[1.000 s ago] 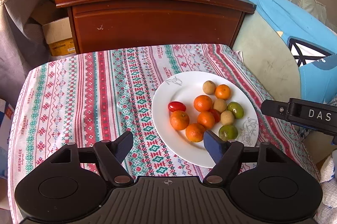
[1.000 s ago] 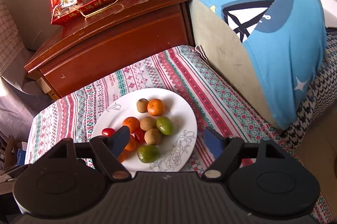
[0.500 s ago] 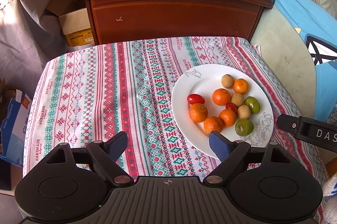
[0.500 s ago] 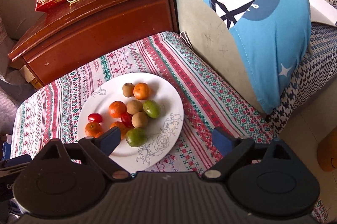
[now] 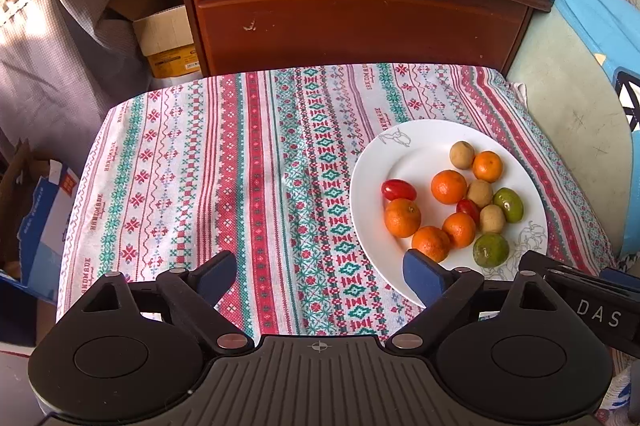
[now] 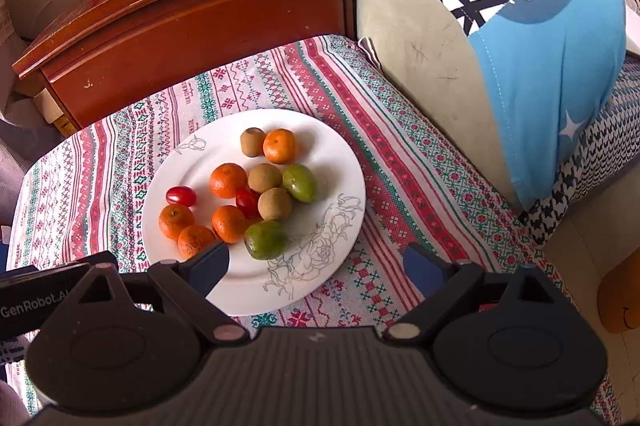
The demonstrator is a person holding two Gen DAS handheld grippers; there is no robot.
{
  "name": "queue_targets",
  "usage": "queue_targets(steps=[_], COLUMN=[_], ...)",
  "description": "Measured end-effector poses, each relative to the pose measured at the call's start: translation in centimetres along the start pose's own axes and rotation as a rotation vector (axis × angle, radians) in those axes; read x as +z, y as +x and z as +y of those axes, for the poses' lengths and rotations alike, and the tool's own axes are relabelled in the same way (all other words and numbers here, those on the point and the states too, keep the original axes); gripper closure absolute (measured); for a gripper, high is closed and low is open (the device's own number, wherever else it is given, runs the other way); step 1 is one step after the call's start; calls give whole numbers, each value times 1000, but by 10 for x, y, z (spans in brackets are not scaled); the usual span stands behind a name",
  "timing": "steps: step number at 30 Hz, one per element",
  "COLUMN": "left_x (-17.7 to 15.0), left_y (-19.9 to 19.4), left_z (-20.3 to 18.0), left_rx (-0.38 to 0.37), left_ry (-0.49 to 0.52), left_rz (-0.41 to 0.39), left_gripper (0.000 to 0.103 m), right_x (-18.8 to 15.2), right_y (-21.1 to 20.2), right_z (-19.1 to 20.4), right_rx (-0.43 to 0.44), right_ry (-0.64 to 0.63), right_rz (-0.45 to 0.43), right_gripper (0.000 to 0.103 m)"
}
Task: Organize fruits
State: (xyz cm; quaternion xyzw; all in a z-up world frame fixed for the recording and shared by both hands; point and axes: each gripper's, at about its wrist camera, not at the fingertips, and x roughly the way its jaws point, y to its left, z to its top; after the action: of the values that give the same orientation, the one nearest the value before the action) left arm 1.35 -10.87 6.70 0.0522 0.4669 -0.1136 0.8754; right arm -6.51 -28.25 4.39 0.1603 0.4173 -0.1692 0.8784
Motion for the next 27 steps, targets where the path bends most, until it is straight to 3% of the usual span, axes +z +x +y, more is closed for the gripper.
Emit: queue_targets(steps=[27], left_x=[1], left_y=[12], left_z=[-4], left_rx=[84], left_ry=[22], left_rz=[11], left_gripper=[10], right_x=[-6], right_y=[16], right_z=[13], right_rx=[-12], right_ry=[-49], right_rz=[21], right_gripper=[8])
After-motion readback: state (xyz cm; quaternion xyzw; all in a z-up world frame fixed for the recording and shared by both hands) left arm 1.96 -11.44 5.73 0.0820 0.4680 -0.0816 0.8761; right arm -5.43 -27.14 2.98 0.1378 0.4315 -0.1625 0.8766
